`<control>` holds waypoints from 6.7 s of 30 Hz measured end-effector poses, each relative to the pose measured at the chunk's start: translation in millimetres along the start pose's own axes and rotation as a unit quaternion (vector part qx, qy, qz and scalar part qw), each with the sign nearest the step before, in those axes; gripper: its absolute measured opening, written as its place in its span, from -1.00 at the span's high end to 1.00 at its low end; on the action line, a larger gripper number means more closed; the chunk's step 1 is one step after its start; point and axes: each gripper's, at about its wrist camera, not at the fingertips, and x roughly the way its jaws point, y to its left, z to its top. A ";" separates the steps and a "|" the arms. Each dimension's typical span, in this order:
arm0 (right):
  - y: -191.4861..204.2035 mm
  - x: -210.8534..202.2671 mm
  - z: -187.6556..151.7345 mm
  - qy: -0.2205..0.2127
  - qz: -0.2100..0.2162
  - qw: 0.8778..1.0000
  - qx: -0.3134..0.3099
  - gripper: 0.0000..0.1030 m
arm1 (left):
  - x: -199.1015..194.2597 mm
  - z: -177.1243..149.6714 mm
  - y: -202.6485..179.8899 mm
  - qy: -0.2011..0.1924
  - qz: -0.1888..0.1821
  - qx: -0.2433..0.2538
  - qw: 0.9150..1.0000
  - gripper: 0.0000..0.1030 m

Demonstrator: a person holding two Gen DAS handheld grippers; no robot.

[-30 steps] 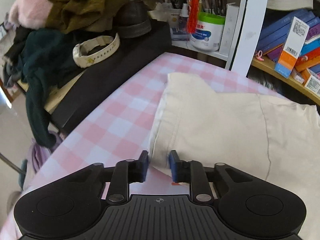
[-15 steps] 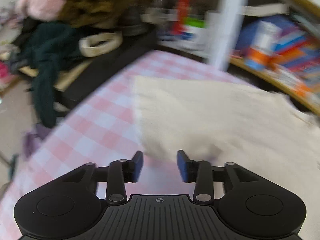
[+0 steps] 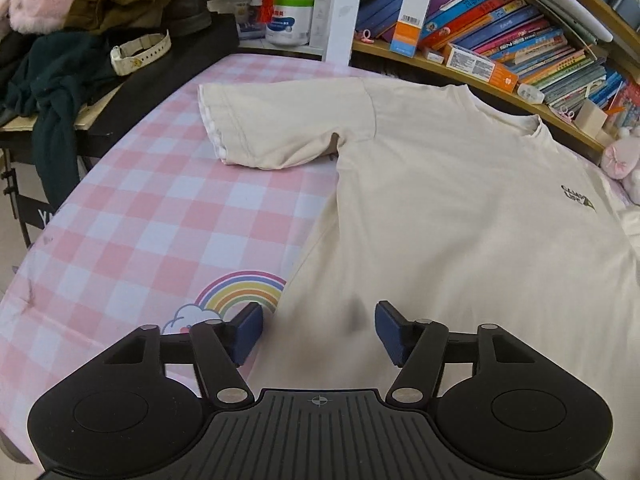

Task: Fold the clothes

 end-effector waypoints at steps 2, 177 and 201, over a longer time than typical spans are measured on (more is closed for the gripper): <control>-18.1 -0.4 3.7 -0.008 -0.026 0.999 0.039 0.95 | 0.0 0.8 0.9 0.003 -0.002 0.006 1.000 -0.14; -32.1 57.8 188.2 -0.137 0.071 0.988 -0.026 0.83 | -57.4 -81.7 -218.4 -0.037 0.145 0.077 0.986 -0.78; 66.4 128.3 207.6 -0.063 0.114 0.977 -0.171 0.11 | -49.4 -81.1 -186.7 -0.023 0.146 0.058 0.987 -0.78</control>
